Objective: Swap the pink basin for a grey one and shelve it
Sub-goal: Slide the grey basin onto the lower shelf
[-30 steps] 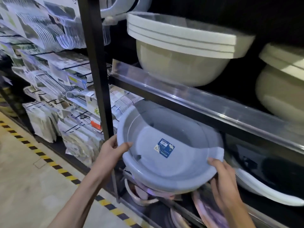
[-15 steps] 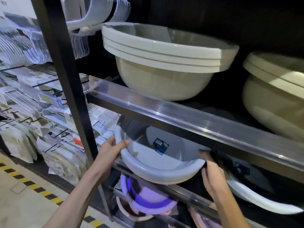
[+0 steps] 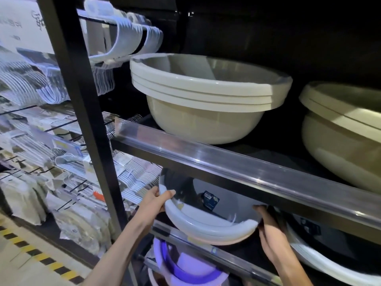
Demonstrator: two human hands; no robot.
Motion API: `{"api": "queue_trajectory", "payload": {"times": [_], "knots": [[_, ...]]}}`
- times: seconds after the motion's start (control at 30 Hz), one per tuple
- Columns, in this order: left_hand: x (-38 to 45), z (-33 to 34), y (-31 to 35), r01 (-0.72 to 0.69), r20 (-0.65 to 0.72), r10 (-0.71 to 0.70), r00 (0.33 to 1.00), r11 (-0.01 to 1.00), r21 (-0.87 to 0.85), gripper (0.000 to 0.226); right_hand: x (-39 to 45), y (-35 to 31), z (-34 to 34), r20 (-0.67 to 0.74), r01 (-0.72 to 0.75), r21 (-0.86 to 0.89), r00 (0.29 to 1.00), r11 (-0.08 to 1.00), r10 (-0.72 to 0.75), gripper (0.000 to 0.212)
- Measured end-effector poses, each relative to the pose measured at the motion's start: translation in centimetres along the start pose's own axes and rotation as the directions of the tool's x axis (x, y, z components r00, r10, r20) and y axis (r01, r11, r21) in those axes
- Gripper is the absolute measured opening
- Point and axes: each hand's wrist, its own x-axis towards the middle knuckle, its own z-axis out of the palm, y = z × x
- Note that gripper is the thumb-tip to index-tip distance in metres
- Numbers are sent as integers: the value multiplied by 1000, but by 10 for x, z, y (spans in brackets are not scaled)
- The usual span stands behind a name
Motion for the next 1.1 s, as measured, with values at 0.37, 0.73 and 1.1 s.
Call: {"api": "queue_trajectory", "payload": {"times": [0.37, 0.73, 1.1], "knots": [[-2, 2, -4, 36, 32, -36, 999, 999, -6, 37, -3, 17, -6, 30, -24, 20, 999, 1000, 23, 39], [-43, 6, -19, -12, 108, 23, 994, 995, -100, 59, -10, 24, -27, 162, -55, -76, 984, 996, 67, 32], [-46, 8, -20, 15, 119, 5, 993, 986, -168, 80, -17, 35, -22, 165, -25, -104, 985, 994, 42, 42]]}}
